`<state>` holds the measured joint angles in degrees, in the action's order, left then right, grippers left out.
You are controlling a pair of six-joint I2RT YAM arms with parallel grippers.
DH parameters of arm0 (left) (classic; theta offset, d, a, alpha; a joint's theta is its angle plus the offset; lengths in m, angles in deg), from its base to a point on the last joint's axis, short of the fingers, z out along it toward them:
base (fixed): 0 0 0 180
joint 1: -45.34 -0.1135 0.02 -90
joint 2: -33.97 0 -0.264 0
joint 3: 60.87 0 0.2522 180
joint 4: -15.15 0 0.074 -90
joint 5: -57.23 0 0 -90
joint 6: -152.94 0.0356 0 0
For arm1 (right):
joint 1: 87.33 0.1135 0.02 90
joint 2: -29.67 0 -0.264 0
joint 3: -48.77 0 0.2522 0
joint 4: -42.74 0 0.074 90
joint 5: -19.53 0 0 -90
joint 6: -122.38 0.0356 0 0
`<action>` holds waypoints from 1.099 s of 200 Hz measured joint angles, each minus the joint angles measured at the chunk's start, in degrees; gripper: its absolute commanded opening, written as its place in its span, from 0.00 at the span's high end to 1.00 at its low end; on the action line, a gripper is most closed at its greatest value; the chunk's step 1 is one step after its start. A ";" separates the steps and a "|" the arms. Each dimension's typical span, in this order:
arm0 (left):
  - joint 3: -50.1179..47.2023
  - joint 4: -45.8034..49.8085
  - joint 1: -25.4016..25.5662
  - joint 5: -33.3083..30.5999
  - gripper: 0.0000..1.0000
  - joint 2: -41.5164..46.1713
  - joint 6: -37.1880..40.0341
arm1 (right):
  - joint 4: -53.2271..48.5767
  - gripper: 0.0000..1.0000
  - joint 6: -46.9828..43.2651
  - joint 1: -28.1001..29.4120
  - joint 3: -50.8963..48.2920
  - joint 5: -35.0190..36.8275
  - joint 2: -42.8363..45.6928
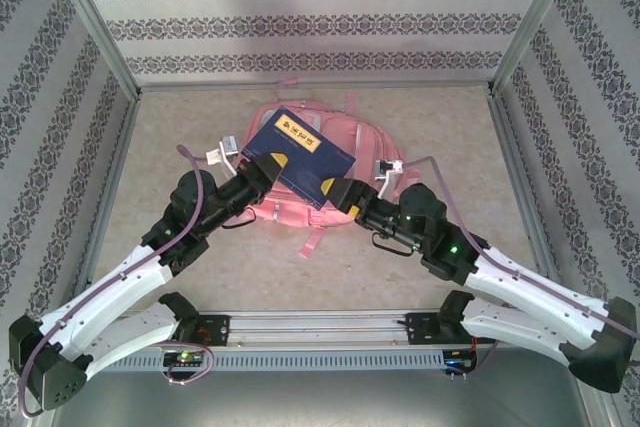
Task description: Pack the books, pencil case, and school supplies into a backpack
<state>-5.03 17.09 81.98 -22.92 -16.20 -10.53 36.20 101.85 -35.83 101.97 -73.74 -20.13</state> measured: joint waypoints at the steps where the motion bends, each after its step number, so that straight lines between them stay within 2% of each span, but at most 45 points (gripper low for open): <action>1: 0.07 0.02 0.00 -0.04 1.00 0.02 -0.15 | 0.20 0.13 0.22 0.00 -0.02 -0.09 -0.13; 36: 0.63 0.26 0.00 -0.98 1.00 1.49 -2.64 | 9.18 0.17 6.78 0.02 -0.20 -0.87 -3.65; 82: 0.63 0.63 0.04 -1.14 1.00 1.92 -4.26 | 19.17 0.40 8.46 0.02 -0.72 0.39 -6.60; 99: 0.59 0.92 0.04 -1.33 1.00 2.08 -4.61 | 20.06 0.51 6.93 0.02 -0.72 1.51 -6.43; 125: 0.57 1.05 0.04 -1.36 1.00 2.62 -4.90 | 20.09 0.60 4.11 0.00 -0.72 3.32 -5.68; 177: 0.24 1.01 0.15 -1.38 1.00 2.80 -5.09 | 18.93 0.63 0.17 -0.02 -0.72 5.29 -5.42; 220: 0.15 0.52 0.52 -2.27 1.00 2.27 -5.14 | 19.26 0.75 -0.85 -1.33 -0.26 5.81 -6.88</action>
<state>-4.87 17.62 82.50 -25.19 -13.93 -15.67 55.46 101.00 -37.16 101.71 -67.92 -27.01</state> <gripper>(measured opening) 0.120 0.289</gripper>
